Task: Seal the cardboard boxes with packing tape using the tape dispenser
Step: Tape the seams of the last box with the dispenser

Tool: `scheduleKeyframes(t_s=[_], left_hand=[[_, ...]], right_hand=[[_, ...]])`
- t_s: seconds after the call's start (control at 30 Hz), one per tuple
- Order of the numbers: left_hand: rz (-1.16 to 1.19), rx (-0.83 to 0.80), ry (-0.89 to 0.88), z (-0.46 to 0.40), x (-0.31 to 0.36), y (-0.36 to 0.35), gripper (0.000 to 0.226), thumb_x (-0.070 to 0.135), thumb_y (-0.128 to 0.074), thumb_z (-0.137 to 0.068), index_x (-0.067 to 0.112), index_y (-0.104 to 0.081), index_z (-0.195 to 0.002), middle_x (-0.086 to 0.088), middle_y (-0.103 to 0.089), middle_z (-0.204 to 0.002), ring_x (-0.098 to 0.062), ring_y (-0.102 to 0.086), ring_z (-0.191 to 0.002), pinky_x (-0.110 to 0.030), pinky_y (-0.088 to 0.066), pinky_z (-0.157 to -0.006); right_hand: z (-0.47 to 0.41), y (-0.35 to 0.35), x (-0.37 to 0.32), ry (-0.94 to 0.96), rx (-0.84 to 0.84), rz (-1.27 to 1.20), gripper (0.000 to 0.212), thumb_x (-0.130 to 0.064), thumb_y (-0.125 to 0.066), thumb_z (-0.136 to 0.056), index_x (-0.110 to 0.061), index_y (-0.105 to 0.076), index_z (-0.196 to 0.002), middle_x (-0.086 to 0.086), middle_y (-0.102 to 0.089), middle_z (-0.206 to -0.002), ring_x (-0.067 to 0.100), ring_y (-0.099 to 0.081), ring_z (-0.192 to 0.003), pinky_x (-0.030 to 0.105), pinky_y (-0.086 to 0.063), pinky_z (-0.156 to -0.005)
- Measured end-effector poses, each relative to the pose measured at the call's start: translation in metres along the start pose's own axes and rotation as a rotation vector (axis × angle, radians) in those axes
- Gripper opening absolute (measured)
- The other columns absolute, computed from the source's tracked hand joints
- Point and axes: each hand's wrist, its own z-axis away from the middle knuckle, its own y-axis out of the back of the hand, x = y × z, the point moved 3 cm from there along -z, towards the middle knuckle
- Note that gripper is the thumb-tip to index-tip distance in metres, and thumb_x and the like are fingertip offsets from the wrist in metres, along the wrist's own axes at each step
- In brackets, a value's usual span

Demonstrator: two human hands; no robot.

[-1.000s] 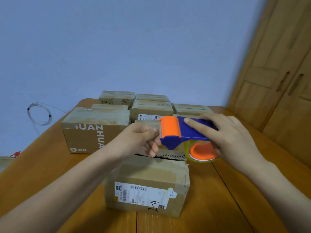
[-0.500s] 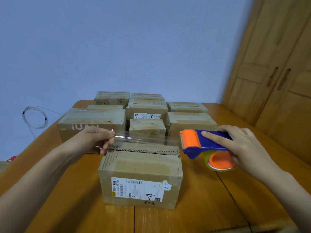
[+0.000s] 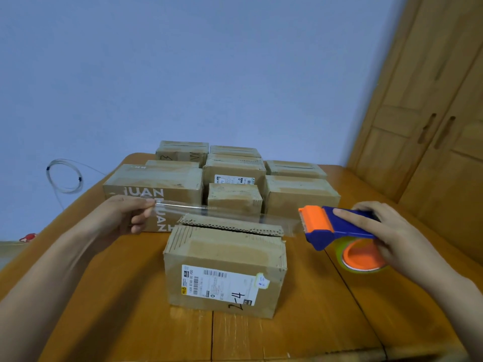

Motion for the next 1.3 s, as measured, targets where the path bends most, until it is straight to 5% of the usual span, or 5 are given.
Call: scheduleKeyframes(t_s=[0.17,0.8,1.07,1.3], left_hand=[[0.022,-0.027,-0.016,0.001,-0.006,0.006,0.058,0.065,-0.086,-0.039,0.016,-0.057,-0.051,0.0,-0.035,-0.05,-0.014,-0.036,-0.045,-0.018,-0.036,-0.046],[0.011,-0.066,-0.045,-0.002,-0.012,0.016,0.06,0.064,-0.087,-0.036,0.014,-0.055,-0.046,-0.003,-0.034,-0.046,-0.014,-0.034,-0.041,-0.017,-0.034,-0.044],[0.053,0.018,-0.053,0.005,-0.024,0.036,0.068,0.064,-0.088,-0.037,0.009,-0.048,-0.048,-0.003,-0.031,-0.046,-0.014,-0.031,-0.039,-0.018,-0.033,-0.041],[0.024,0.001,-0.035,-0.005,-0.024,0.031,0.074,0.064,-0.085,-0.042,0.006,-0.043,-0.059,-0.006,-0.032,-0.051,-0.017,-0.035,-0.043,-0.019,-0.036,-0.044]], right_hand=[[0.0,-0.005,-0.002,-0.009,0.014,-0.072,0.107,0.02,-0.07,-0.066,-0.044,-0.032,-0.144,-0.001,-0.045,-0.117,0.02,-0.046,-0.104,0.037,-0.051,-0.075],[-0.002,-0.007,-0.006,-0.008,-0.057,-0.093,0.105,0.013,-0.073,-0.069,-0.045,-0.03,-0.144,-0.007,-0.041,-0.119,0.011,-0.04,-0.104,0.017,-0.036,-0.078],[0.007,-0.004,0.002,-0.059,-0.016,-0.044,0.125,0.02,-0.076,-0.059,-0.053,-0.021,-0.144,-0.001,-0.043,-0.115,0.018,-0.041,-0.099,0.031,-0.042,-0.072],[0.011,-0.003,0.006,-0.079,-0.042,-0.019,0.129,0.016,-0.081,-0.056,-0.053,-0.018,-0.145,0.0,-0.042,-0.119,0.018,-0.04,-0.104,0.031,-0.044,-0.07]])
